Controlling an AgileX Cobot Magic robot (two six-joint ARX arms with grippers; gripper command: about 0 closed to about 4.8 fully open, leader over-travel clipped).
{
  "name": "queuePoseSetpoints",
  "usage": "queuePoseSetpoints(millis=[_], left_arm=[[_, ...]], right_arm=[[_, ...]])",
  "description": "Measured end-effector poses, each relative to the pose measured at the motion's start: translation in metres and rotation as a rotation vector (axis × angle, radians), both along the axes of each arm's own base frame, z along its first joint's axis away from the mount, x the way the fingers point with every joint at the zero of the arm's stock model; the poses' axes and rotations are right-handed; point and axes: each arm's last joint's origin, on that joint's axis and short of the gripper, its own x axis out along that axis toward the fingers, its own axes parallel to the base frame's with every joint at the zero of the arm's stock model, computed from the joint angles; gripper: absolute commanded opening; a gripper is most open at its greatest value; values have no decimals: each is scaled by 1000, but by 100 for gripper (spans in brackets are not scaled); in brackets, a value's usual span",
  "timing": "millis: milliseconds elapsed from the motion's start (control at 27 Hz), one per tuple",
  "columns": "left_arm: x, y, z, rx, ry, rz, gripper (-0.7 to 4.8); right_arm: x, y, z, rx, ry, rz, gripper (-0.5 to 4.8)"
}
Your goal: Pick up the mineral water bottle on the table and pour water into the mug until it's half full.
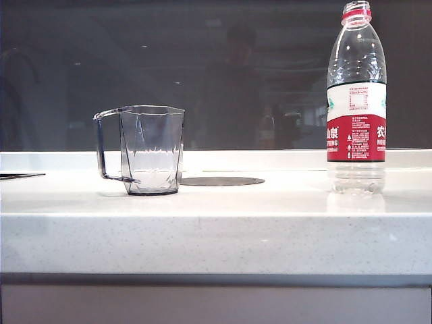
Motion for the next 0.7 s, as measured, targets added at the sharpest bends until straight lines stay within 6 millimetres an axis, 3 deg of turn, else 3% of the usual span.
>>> queuePoseSetpoints(millis=[482,704], left_arm=[[0,-1,0,0,0,-7,-4],[-2,-19,0,1,1,-175,-4]], right_arm=[[0,0,0,0,0,0,-1],[0,0,0,75,-4,5,-1]])
